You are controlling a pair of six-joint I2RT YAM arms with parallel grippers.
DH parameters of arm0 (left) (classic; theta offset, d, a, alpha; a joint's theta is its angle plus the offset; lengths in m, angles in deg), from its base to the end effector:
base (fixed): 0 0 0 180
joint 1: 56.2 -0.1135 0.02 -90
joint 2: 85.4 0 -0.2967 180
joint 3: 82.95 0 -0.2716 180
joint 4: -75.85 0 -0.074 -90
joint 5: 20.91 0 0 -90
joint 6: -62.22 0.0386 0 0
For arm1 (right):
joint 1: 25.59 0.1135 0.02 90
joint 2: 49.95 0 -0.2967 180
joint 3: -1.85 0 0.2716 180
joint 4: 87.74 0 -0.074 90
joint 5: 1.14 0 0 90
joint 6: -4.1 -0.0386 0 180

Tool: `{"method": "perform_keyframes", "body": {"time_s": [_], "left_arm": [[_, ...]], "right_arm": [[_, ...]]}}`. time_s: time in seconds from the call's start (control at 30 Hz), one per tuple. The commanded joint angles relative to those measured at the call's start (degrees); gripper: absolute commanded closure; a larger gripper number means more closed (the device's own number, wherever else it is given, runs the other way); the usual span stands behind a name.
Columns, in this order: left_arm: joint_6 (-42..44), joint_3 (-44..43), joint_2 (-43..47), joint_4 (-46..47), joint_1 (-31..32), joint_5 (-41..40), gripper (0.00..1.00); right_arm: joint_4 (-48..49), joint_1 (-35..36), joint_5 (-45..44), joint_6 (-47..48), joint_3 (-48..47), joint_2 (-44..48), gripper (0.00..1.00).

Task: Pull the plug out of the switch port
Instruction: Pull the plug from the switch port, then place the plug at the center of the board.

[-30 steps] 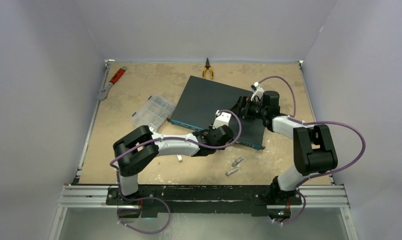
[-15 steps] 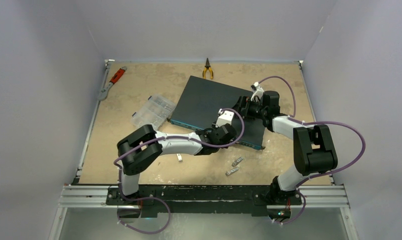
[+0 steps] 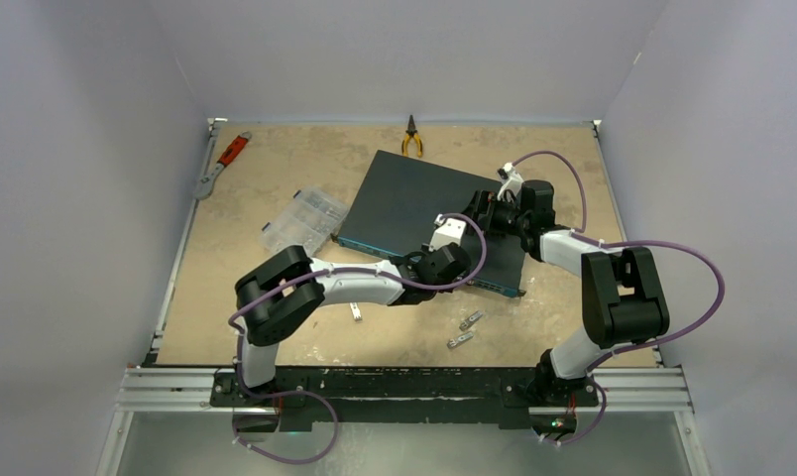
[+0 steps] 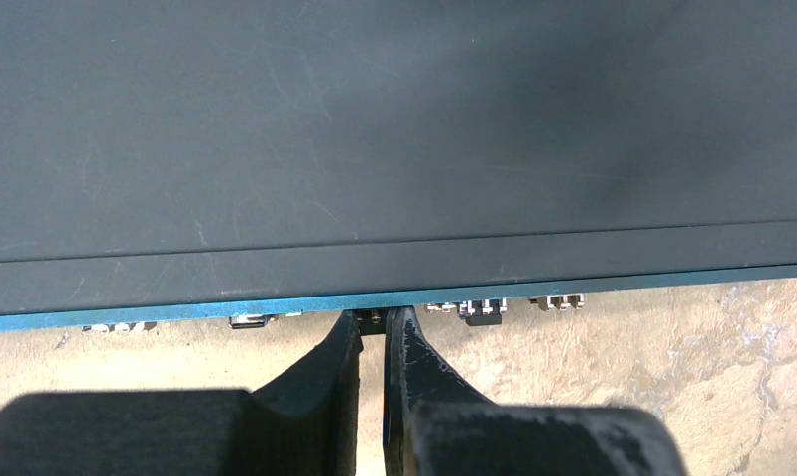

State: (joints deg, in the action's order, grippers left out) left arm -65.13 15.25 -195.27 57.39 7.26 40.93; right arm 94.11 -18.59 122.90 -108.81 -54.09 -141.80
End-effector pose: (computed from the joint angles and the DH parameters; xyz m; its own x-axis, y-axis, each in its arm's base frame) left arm 0.2106 -0.3809 0.1863 -0.6483 0.1009 -0.7547 0.3149 0.9380 -0.1451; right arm 0.3322 0.0626 0.1914 -0.7305 0.2353 -0.6411 -0.3006 0.7321 0.6113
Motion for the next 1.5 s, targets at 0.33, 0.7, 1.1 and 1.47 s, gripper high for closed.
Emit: {"method": "perform_keyframes", "body": {"time_s": [0.33,0.7,1.1,1.47], "left_arm": [[-0.7,4.2,4.7,2.0,-1.0,-2.0,1.00],[-2.1,9.2,8.9,0.2,1.6,-2.9,1.00],[-1.7,11.2,11.8,-3.2,7.5,-3.0,1.00],[3.9,7.9,7.0,2.3,11.4,2.7,1.00]], "right_arm": [[-12.5,-0.4,-7.8,2.4,3.4,-5.0,0.01],[-12.5,-0.4,-7.9,2.4,3.4,-5.1,0.01],[-12.7,-0.4,-8.2,2.3,3.5,-4.7,0.01],[-12.8,-0.4,-8.2,2.3,3.4,-4.6,0.01]]}}
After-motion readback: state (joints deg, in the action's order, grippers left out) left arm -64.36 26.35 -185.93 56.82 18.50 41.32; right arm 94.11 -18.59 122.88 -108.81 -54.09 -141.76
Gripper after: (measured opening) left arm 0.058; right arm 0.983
